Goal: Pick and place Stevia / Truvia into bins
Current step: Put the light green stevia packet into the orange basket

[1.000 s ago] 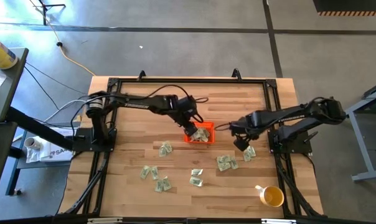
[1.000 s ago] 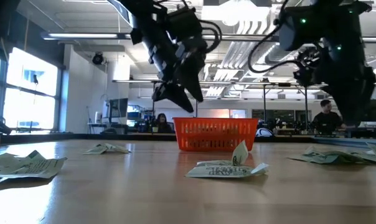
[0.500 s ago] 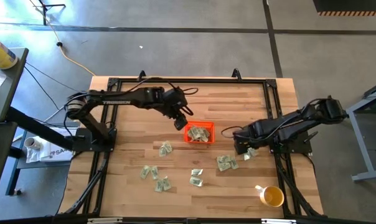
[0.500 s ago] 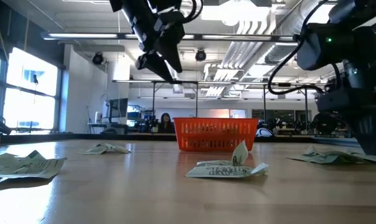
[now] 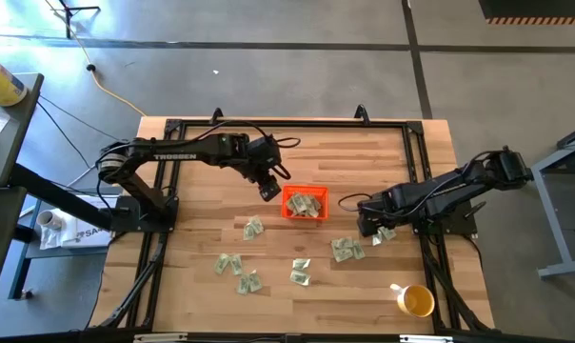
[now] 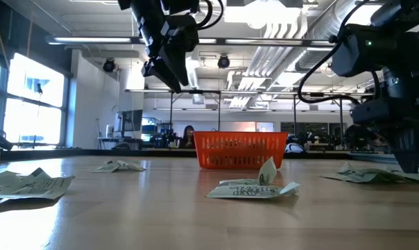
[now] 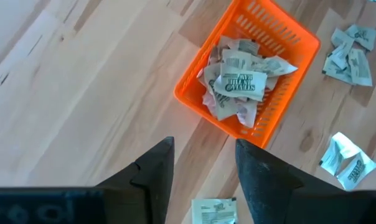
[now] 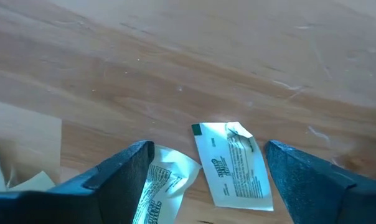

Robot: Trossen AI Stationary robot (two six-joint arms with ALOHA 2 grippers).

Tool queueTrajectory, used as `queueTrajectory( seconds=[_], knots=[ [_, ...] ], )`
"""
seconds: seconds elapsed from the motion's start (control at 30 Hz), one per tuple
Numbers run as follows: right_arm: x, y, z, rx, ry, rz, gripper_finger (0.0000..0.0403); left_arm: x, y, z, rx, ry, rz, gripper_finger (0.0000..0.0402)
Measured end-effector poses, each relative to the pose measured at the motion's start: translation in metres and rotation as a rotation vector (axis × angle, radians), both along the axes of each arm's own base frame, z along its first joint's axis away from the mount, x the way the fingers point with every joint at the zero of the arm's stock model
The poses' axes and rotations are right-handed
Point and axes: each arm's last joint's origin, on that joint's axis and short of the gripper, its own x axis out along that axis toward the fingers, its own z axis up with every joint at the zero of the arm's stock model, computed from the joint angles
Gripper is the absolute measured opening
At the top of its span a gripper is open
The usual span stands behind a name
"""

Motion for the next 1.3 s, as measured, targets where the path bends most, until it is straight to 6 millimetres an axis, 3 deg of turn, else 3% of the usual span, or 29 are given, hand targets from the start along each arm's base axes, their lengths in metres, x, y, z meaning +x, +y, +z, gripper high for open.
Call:
queueTrajectory(
  seconds=[0.27, 0.63, 0.83, 0.9, 1.0, 1.3],
  knots=[
    [0.003, 0.001, 0.0, 0.035, -0.025, 0.004, 0.0238, 0.0, 0.0, 0.0, 0.008, 0.002, 0.004, 0.0197],
    [0.009, 0.002, 0.001, 0.063, -0.082, 0.0, 0.0073, 0.0, 0.0, 0.0, 0.017, 0.004, 0.006, 0.0195],
    [0.026, 0.001, 0.017, -0.043, -0.172, 0.027, 0.0007, -0.001, 0.0, 0.0, 0.014, 0.01, 0.009, 0.0195],
    [0.03, 0.0, 0.023, -0.08, -0.197, 0.043, 0.0015, -0.001, 0.0, -0.001, 0.011, 0.016, 0.01, 0.0195],
    [0.034, -0.003, 0.027, -0.097, -0.215, 0.052, 0.0058, -0.002, 0.0, -0.001, 0.01, 0.02, 0.012, 0.0195],
    [0.036, -0.02, 0.029, -0.144, -0.213, 0.038, 0.0252, -0.004, 0.0, -0.002, 0.003, 0.048, 0.012, 0.0195]
  ],
)
